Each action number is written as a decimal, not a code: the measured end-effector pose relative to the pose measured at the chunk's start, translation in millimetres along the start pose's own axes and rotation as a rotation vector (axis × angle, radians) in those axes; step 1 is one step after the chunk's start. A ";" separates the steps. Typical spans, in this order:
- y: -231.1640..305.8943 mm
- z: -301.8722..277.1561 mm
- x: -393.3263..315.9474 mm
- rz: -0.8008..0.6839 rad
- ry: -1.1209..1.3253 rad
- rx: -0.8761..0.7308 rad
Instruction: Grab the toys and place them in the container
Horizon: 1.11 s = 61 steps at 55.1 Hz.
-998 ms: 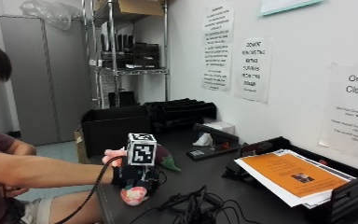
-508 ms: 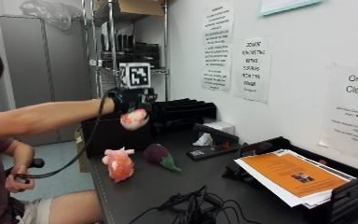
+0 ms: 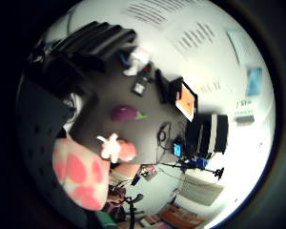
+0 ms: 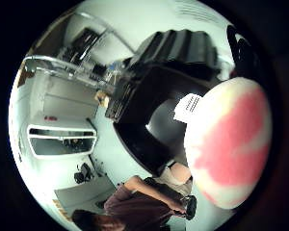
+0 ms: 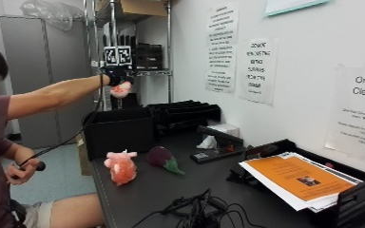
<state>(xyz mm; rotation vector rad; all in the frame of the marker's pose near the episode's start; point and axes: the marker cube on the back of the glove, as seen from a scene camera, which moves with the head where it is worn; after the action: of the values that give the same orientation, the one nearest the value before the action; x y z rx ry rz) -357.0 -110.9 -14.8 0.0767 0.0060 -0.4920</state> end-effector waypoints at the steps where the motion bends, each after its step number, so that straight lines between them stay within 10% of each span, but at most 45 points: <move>1: -3.0 3.0 -9.5 -0.021 -0.004 -0.002; 31: -30.5 69.3 -94.1 -0.146 -0.089 -0.260; 61: -3.0 30.9 111.8 0.118 0.145 -0.373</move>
<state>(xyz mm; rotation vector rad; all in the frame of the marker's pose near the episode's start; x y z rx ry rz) -260.2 -168.6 13.1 -0.2515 0.2335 -0.3599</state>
